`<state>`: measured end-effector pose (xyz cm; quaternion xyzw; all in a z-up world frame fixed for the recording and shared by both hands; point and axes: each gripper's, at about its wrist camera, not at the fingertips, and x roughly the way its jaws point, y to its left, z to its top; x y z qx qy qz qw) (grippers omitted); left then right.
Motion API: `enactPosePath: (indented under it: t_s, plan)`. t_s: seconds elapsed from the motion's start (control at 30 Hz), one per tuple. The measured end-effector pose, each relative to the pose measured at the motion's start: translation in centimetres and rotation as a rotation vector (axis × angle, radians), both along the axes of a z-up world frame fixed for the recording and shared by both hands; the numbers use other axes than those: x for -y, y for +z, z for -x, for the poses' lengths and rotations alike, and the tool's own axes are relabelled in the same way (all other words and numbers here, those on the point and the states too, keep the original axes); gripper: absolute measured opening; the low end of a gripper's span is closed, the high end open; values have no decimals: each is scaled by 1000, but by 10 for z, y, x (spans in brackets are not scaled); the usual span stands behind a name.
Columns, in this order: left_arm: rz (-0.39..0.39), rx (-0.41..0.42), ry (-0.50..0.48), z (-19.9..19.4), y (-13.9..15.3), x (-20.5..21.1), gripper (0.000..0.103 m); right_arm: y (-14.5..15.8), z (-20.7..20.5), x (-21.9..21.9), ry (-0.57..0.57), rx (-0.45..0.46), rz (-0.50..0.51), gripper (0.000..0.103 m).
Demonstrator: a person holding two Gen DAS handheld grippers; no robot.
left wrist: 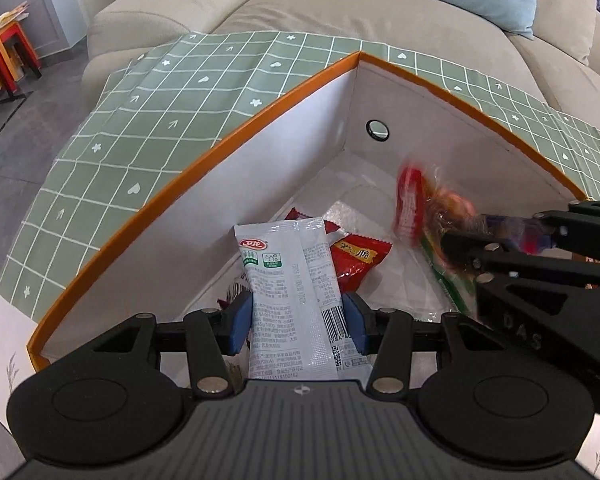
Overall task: Organize snacks
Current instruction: 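Open both grippers to drop the white packet and brown strip into the box, then move both grippers back toward the remaining snack pile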
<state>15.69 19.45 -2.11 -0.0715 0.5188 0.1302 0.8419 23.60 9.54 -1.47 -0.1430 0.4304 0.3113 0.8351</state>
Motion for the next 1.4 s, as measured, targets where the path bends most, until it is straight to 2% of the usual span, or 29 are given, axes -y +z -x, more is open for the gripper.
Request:
enactPosePath:
  t_s: [0.17, 0.3, 0.37, 0.6, 0.67, 0.97, 1.03, 1.13, 1.3, 1.4]
  plan:
    - [-1, -14, 0, 1, -4, 1, 57, 1, 2, 3, -19, 10, 5, 18]
    - [-14, 16, -11, 3, 0, 3, 70, 7, 5, 6, -24, 29, -1, 22]
    - [-12, 42, -14, 5, 3, 4, 77, 10, 7, 8, -27, 46, 0, 28]
    - [-13, 121, -16, 17, 18, 9, 78, 29, 14, 25, -61, 88, -31, 39]
    - [-22, 156, -12, 21, 28, 12, 78, 38, 18, 32, -71, 105, -52, 47]
    - [-63, 332, -38, 48, 75, 45, 79, 79, 49, 77, -100, 186, -155, 62]
    - [-49, 357, -39, 54, 81, 51, 79, 85, 58, 89, -107, 198, -175, 63]
    - [-25, 381, -41, 64, 85, 60, 79, 91, 71, 109, -130, 205, -208, 71]
    - [8, 402, -76, 76, 87, 79, 80, 94, 93, 145, -185, 221, -228, 72]
    - [31, 423, -97, 80, 87, 93, 81, 89, 106, 166, -214, 224, -227, 82]
